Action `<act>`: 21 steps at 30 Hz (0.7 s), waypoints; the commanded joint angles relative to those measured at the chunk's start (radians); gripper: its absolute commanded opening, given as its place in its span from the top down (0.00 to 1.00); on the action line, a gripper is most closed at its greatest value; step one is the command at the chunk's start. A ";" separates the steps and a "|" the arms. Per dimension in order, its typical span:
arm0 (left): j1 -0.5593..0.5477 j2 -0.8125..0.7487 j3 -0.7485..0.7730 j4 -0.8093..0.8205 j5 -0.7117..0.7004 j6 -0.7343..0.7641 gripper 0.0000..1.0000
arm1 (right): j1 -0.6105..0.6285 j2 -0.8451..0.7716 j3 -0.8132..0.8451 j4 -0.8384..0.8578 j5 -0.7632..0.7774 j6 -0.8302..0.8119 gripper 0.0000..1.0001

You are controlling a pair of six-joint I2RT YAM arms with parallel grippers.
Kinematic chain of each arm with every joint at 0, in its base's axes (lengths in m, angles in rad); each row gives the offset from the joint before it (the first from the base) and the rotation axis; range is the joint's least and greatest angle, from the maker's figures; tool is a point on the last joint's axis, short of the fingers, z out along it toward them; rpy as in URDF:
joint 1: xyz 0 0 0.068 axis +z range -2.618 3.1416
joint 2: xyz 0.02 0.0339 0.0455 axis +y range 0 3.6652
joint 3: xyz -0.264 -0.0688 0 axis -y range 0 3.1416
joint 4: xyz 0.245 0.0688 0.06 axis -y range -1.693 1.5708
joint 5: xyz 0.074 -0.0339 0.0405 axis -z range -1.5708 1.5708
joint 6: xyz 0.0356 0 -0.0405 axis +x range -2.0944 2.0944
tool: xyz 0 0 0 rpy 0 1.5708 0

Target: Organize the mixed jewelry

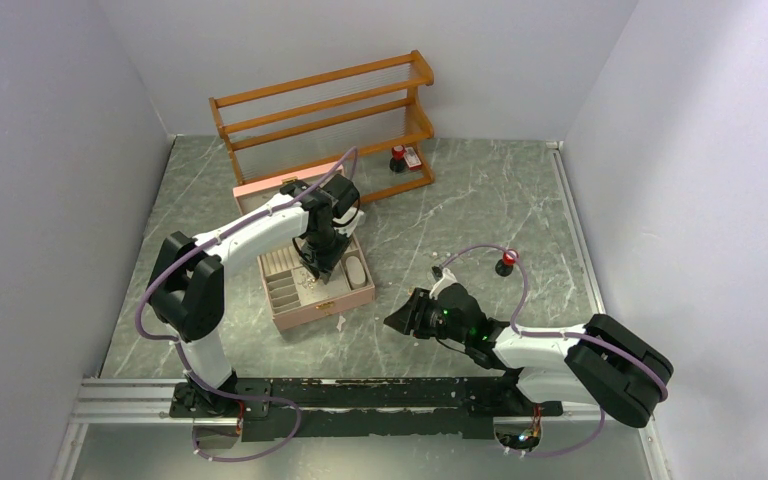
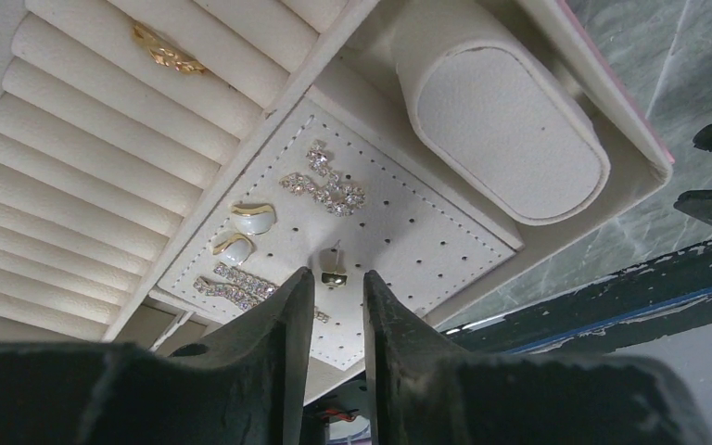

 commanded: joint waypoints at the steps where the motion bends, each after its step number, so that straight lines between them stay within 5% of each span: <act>1: -0.008 -0.017 0.029 -0.009 0.023 -0.006 0.68 | 0.006 -0.006 0.004 0.034 0.022 -0.006 0.58; 13: -0.008 -0.091 0.042 0.011 0.024 -0.027 0.59 | 0.005 -0.062 0.012 -0.027 0.040 -0.008 0.58; 21: 0.001 -0.257 -0.040 0.144 -0.028 -0.095 0.55 | 0.027 -0.172 0.172 -0.347 0.165 -0.073 0.57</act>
